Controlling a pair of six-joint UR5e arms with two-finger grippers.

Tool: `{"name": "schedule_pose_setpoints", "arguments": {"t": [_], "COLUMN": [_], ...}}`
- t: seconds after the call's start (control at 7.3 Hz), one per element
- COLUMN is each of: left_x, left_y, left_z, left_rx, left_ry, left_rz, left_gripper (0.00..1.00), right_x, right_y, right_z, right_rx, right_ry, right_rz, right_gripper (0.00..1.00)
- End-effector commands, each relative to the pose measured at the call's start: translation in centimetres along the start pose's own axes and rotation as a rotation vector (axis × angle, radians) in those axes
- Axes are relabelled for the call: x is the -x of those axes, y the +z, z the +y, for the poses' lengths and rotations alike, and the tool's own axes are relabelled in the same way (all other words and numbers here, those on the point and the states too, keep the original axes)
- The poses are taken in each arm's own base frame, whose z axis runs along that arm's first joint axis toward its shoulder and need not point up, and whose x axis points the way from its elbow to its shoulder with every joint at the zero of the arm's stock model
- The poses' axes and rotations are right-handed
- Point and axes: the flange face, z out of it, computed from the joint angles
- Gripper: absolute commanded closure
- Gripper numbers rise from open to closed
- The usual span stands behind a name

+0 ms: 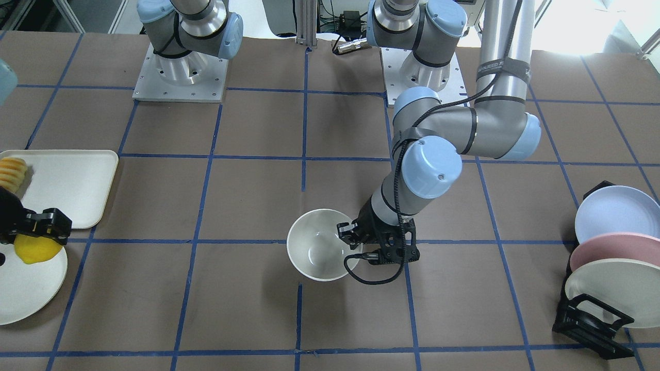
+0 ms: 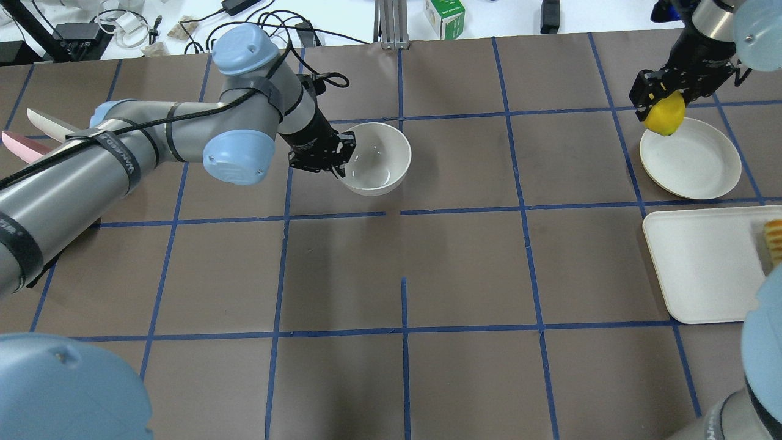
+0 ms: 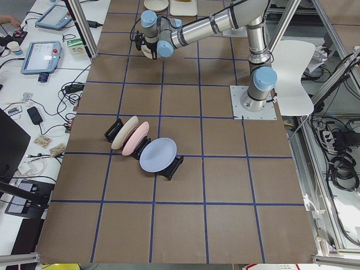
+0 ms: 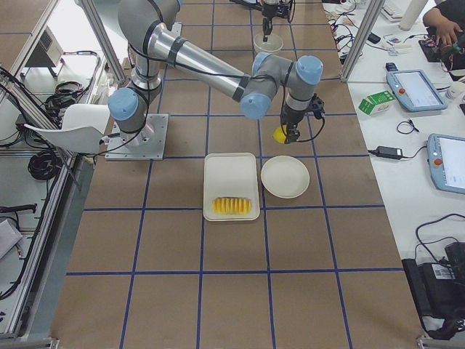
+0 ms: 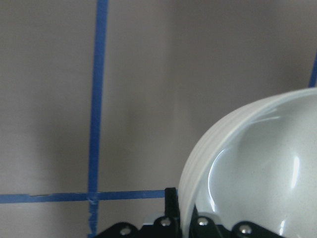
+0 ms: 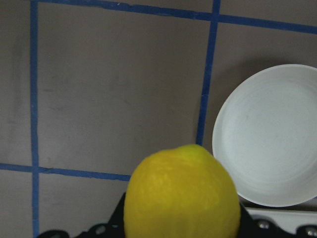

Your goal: Place bowl and put lemon in it

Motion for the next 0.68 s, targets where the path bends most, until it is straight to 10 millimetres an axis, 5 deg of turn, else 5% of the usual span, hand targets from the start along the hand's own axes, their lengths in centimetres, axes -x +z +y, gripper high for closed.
{"name": "schedule_pose_setpoints", "arguments": {"t": [0.0,0.41,0.55], "left_x": [-2.2,-1.3,-1.2], "left_y": [2.3,4.3,4.6], "left_z": [2.1,3.5,3.6], "left_rx": [-0.048,-0.032,-0.027], "left_ry": [0.018,0.024,0.021], "left_rz": [0.02,0.009,0.006], "left_gripper": [1.0,0.94,0.31], "right_x": [2.9,8.3,10.0], "right_y": [-0.8,-0.7,-0.3], "right_z": [-0.1,-0.9,-1.2], "right_rx": [-0.012,-0.017,-0.015], "right_ry": [0.067,0.108,0.11], "right_rz": [-0.038,-0.04,-0.042], "right_gripper": [0.74,0.75,0.74]}}
